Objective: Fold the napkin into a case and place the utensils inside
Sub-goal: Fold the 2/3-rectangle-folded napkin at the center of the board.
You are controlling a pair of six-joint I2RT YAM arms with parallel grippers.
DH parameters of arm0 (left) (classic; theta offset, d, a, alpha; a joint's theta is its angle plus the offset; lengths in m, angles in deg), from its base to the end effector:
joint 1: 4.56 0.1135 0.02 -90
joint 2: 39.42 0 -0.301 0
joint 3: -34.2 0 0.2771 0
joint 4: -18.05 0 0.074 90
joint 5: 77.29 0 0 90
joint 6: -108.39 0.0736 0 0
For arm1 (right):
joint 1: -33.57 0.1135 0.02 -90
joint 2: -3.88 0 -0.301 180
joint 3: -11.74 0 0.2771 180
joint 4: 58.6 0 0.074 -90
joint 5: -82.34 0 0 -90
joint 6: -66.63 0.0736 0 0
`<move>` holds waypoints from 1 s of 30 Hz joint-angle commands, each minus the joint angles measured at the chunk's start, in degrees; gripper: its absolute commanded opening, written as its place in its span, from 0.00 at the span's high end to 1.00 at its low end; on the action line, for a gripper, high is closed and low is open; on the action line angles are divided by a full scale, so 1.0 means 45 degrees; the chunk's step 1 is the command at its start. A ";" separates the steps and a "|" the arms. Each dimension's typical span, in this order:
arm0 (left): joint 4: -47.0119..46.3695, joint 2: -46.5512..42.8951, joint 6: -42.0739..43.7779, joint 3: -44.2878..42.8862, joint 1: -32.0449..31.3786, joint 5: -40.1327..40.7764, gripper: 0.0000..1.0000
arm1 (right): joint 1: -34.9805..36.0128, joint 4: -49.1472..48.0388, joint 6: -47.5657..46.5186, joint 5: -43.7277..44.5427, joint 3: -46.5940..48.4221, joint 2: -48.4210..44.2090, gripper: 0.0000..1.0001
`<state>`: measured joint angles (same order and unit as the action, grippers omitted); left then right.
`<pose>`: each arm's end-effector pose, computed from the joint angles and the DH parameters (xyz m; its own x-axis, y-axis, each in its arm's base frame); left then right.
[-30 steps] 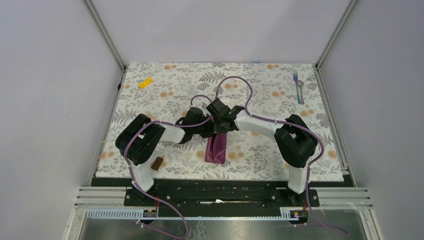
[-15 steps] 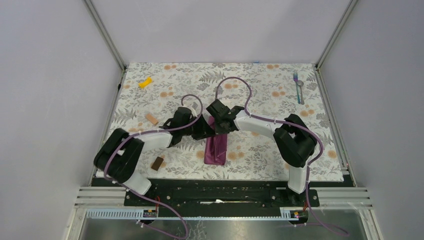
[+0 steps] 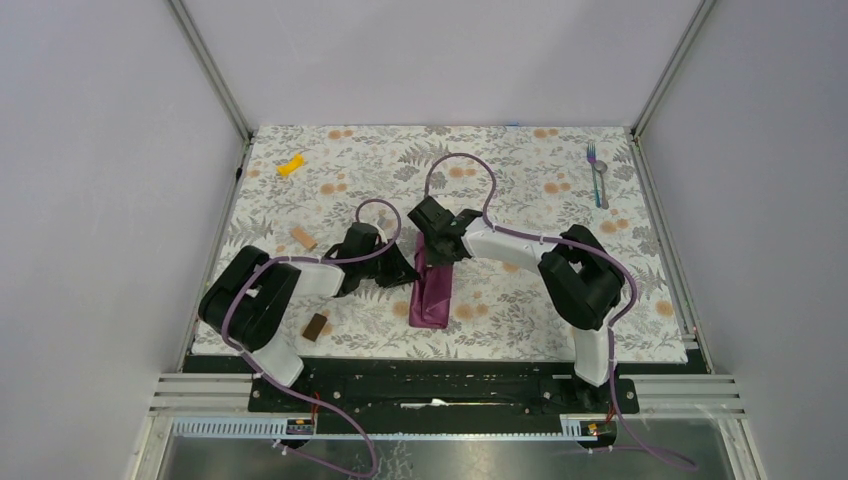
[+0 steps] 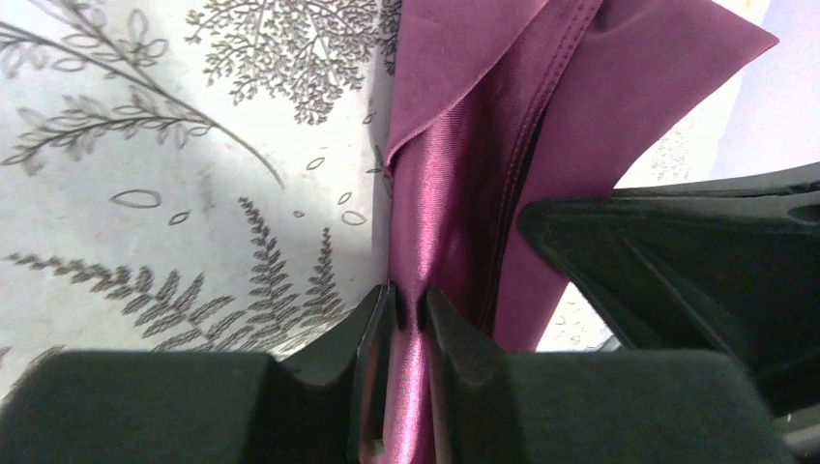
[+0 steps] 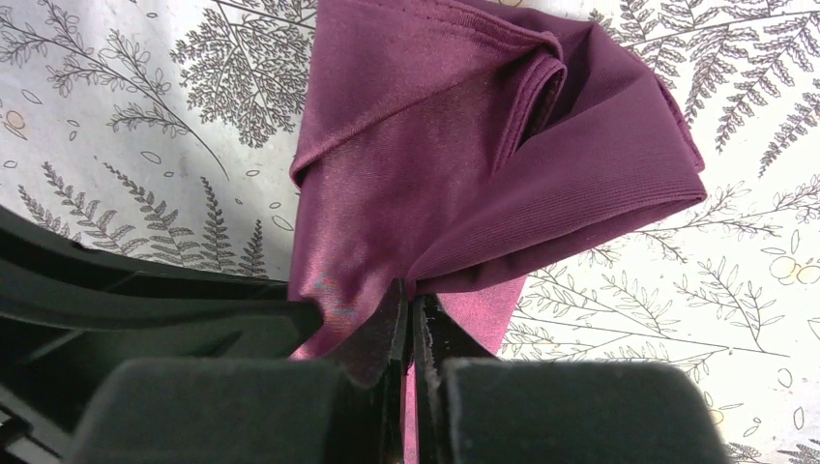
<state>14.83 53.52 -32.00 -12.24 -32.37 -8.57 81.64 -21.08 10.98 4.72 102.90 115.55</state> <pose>0.2794 -0.1776 0.1154 -0.9016 -0.3361 -0.2725 -0.0410 0.6933 -0.7195 0.3244 0.3376 0.1724 -0.8352 -0.1051 -0.5398 -0.2175 0.9647 0.1486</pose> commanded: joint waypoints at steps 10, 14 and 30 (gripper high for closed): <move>-0.1133 0.0997 0.0237 0.0445 -0.0108 0.0138 0.90 | 0.0570 0.0163 -0.0191 -0.0417 0.1661 0.1016 1.00; -0.1112 0.0756 0.0309 0.0495 -0.0108 0.0243 0.89 | 0.0566 0.0164 -0.0117 -0.0651 0.1990 0.1384 1.00; -0.0730 -0.2848 0.0909 0.1930 0.0150 0.0268 0.37 | 0.0019 -0.0795 0.0003 -0.1370 0.0864 0.0846 1.00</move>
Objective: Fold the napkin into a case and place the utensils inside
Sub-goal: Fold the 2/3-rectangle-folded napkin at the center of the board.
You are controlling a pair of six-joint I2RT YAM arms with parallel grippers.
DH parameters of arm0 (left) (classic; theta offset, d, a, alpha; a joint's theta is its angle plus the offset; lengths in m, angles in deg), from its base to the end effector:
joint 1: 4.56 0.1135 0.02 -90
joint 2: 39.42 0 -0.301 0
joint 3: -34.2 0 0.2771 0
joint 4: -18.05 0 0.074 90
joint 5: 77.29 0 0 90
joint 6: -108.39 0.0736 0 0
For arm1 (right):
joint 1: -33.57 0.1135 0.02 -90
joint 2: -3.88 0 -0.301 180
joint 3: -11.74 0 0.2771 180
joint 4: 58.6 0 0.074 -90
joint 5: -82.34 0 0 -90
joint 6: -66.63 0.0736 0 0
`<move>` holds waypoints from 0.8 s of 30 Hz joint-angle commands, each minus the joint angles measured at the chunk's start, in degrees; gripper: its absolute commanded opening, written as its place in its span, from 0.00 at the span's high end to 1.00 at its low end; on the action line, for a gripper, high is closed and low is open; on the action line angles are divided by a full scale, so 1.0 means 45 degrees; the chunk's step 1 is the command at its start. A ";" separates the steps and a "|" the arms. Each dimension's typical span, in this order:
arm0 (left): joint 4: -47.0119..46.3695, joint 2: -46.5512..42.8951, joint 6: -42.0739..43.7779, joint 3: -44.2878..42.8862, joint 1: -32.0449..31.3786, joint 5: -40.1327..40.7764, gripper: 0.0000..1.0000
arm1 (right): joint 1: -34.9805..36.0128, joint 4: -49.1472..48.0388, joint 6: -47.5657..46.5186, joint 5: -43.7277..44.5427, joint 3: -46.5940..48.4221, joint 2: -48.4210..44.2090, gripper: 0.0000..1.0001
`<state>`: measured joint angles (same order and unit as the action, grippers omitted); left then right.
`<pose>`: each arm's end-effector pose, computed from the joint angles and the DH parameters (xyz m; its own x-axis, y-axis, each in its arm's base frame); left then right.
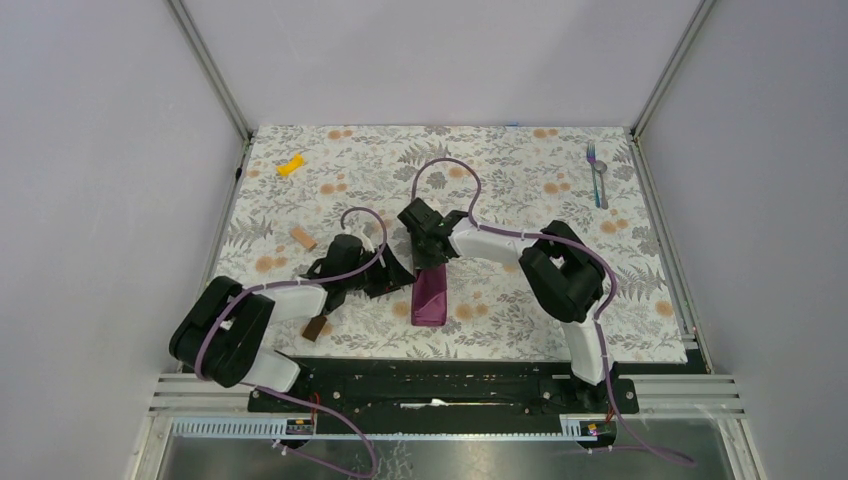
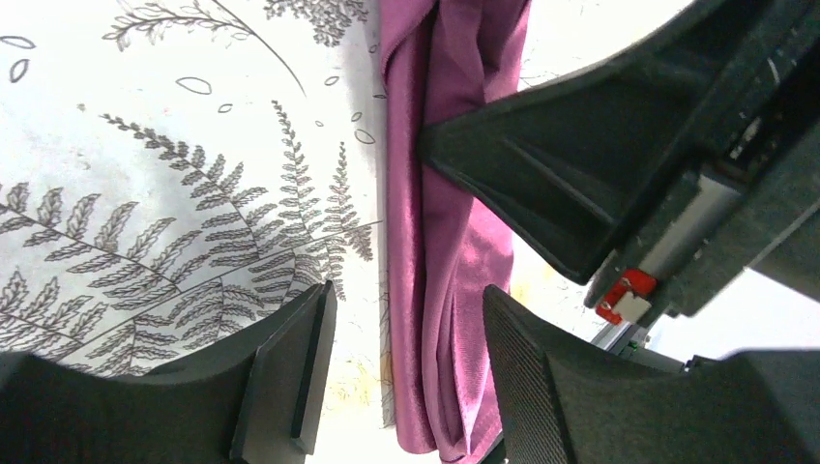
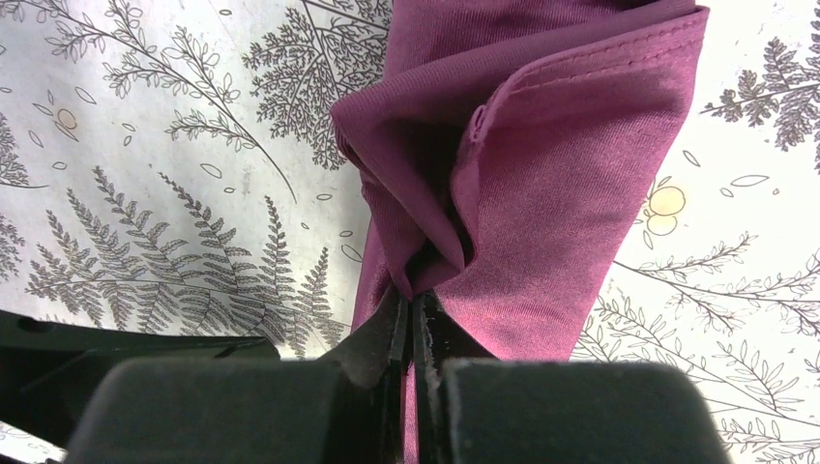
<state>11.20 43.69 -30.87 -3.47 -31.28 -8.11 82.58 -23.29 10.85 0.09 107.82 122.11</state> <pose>0.2472 -0.1537 0.1258 -0.8701 -0.3549 -0.3421 0.0141 0.6758 -0.7369 0.3342 0.3694 0.1504 -0.8511 -0.1299 -0.5087 -0.2681 0.9405 0.2085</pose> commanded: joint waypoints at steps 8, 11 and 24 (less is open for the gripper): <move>0.0562 0.0919 0.0692 -0.0928 -0.1085 0.0926 0.31 | -0.0330 -0.0689 0.0399 -0.0851 -0.0528 -0.0865 1.00; 0.1013 0.1380 0.0595 -0.1182 -0.1171 0.1396 0.36 | -0.0474 -0.1008 0.0665 -0.1181 -0.0868 -0.1053 1.00; 0.0893 0.1350 0.0297 -0.0659 -0.1188 0.1852 0.69 | -0.1308 -0.2819 0.0251 -0.2526 -0.2388 -0.2993 0.52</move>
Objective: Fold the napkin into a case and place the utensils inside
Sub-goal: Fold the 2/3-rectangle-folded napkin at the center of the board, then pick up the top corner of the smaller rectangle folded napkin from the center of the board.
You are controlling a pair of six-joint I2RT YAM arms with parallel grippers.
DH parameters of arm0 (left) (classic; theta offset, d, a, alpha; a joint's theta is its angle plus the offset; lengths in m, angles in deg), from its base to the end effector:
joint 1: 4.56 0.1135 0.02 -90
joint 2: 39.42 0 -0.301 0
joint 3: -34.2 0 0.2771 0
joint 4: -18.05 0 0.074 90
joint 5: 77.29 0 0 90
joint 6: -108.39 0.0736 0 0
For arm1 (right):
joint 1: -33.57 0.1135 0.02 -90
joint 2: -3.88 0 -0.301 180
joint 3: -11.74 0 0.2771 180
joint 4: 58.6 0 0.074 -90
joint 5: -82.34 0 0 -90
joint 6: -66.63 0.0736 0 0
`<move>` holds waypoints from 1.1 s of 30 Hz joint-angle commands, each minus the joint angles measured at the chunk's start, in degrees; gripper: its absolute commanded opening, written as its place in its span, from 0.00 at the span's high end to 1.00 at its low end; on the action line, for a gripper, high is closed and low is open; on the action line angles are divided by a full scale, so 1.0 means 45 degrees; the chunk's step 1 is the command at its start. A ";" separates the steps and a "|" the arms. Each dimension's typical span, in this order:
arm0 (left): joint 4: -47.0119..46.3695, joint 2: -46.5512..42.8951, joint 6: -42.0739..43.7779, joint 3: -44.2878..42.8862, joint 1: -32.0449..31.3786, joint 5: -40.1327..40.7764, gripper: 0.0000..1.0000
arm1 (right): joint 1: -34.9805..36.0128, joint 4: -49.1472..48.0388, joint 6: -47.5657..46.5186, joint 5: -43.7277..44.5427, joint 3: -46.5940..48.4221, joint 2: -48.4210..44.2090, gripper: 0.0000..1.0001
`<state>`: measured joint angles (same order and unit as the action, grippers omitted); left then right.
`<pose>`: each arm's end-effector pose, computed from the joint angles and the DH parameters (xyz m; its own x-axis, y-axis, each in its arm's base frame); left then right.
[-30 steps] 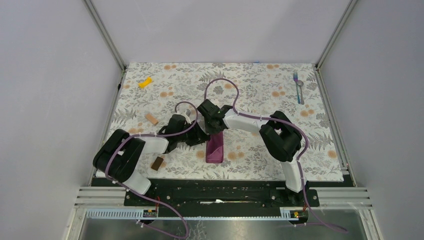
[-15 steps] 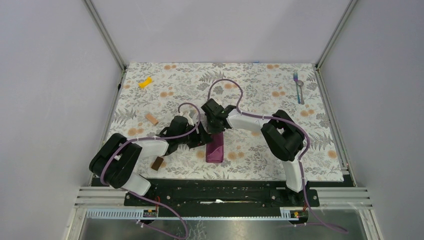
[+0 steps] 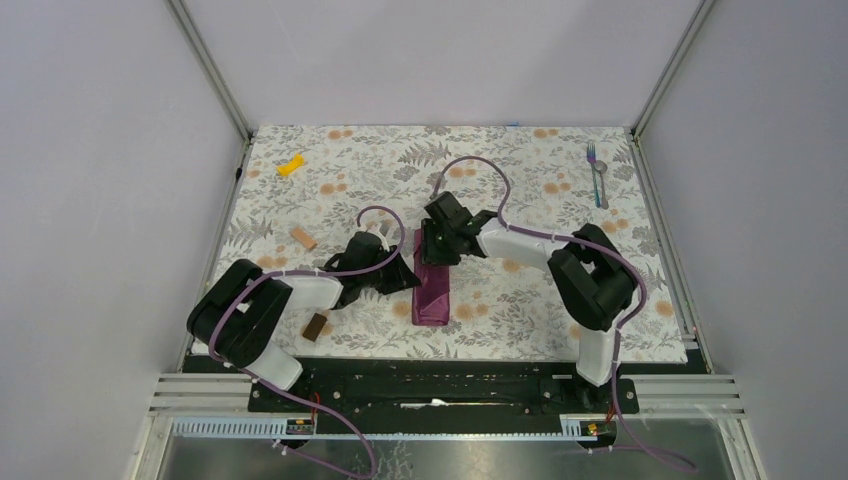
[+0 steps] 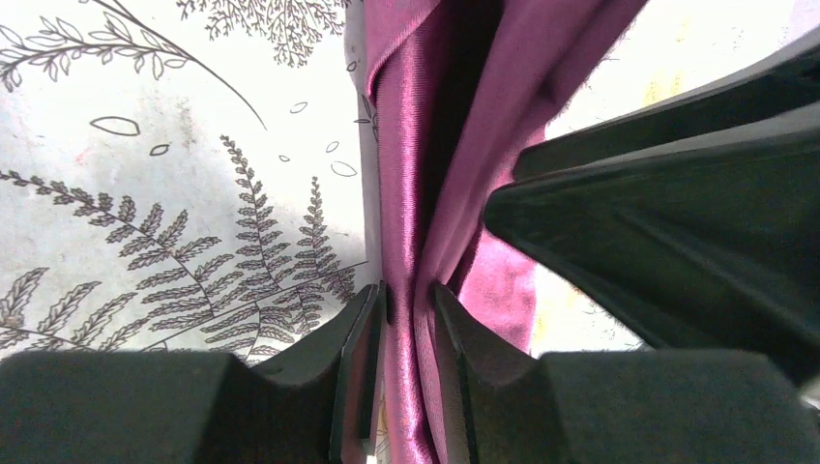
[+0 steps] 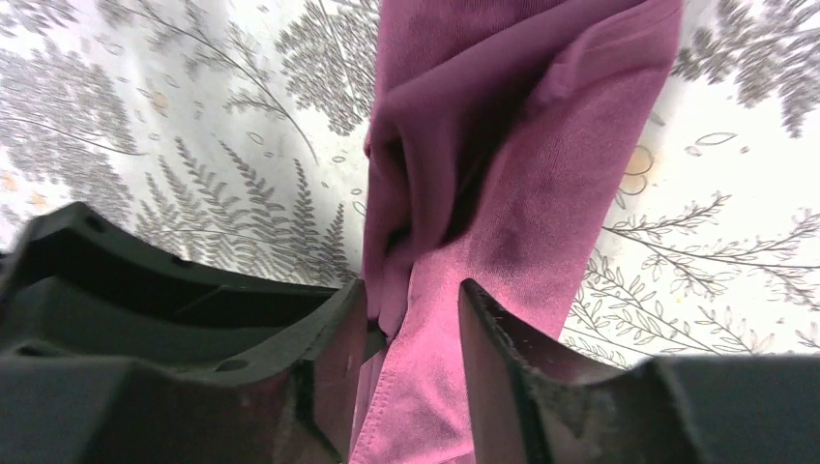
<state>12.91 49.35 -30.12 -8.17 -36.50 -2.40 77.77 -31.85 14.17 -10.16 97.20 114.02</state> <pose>0.2560 -0.1822 0.1181 -0.8779 -0.3049 -0.3692 0.0293 0.7354 -0.6770 0.3329 0.3282 0.1650 -0.8807 -0.0074 -0.4736 -0.2262 0.8850 0.4069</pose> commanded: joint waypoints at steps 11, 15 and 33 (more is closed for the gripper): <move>0.0582 0.0150 0.0097 0.0223 -0.0030 0.0479 0.72 | -0.0562 -0.0909 -0.1394 0.0133 0.0741 -0.0449 0.39; 0.0582 0.0188 0.0124 0.0192 -0.0020 0.0386 0.73 | -0.0545 -0.0854 -0.1676 0.0315 0.1284 0.0022 0.38; 0.0722 -0.0194 0.0157 0.0114 -0.0030 0.0341 0.75 | -0.0525 -0.0371 -0.1853 0.1259 0.2306 0.1079 0.60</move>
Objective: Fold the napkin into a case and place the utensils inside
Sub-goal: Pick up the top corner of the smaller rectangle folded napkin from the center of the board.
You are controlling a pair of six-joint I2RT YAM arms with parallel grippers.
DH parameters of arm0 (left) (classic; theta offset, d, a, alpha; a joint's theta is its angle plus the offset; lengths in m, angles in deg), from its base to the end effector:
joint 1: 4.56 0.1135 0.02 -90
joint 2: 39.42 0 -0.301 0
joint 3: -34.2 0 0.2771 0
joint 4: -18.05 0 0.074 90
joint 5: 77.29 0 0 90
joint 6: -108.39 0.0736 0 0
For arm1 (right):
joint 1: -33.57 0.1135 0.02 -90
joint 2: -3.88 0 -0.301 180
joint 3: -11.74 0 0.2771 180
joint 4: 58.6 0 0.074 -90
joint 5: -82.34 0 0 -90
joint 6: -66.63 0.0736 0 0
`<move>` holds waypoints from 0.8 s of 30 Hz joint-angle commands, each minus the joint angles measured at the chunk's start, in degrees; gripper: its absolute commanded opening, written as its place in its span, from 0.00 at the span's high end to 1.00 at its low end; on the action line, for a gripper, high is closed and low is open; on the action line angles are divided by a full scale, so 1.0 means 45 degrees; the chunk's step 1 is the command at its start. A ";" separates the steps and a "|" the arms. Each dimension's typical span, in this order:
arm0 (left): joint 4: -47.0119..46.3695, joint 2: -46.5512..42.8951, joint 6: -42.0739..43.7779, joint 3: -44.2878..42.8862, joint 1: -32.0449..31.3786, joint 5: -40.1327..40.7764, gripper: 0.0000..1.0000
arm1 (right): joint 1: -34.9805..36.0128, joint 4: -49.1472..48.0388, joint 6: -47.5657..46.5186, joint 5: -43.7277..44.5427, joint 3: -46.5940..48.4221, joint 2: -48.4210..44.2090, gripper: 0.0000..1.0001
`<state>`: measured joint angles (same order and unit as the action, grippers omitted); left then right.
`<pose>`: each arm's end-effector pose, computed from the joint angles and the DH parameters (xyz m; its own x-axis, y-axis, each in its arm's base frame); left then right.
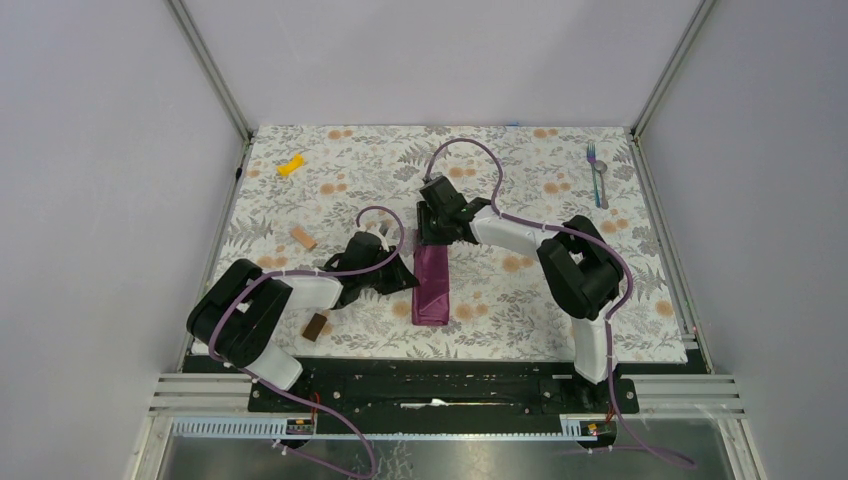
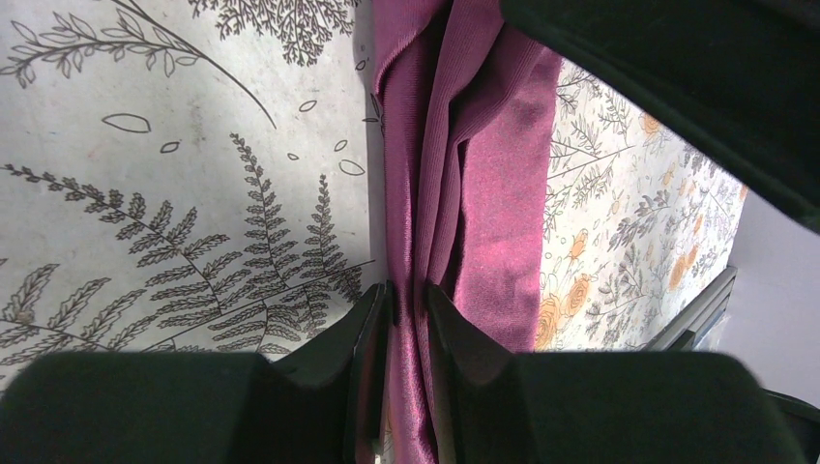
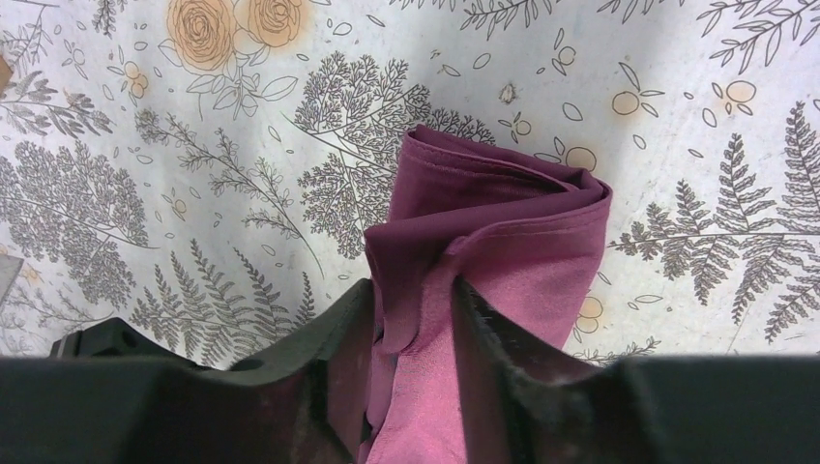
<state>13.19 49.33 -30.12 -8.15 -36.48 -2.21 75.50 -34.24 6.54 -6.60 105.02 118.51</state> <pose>0.2558 -0.1817 0.1175 -0.8781 -0.3058 -0.3680 0.0252 0.7385 -0.6738 0.3778 0.3375 0.1806 -0.7900 -0.0394 -0.6119 -0.3052 0.8908 0.3367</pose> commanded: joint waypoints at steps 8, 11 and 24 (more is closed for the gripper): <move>0.0928 -0.0700 0.0205 -0.0007 -0.0035 0.0188 0.70 | -0.0021 0.0142 0.0023 0.0469 0.0428 -0.0007 1.00; 0.1198 -0.1318 0.0352 -0.0021 -0.0020 0.0090 0.58 | -0.0044 0.0196 0.0104 0.0364 0.0290 -0.0144 1.00; 0.2278 -0.1659 0.1094 -0.1837 0.0838 0.0744 0.41 | -0.0312 -0.0111 0.0287 -0.0842 -0.0130 -0.0527 0.92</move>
<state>24.87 38.40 -26.06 -13.66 -33.31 1.90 74.60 -33.95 7.46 -8.59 104.21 118.35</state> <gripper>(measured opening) 0.647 0.019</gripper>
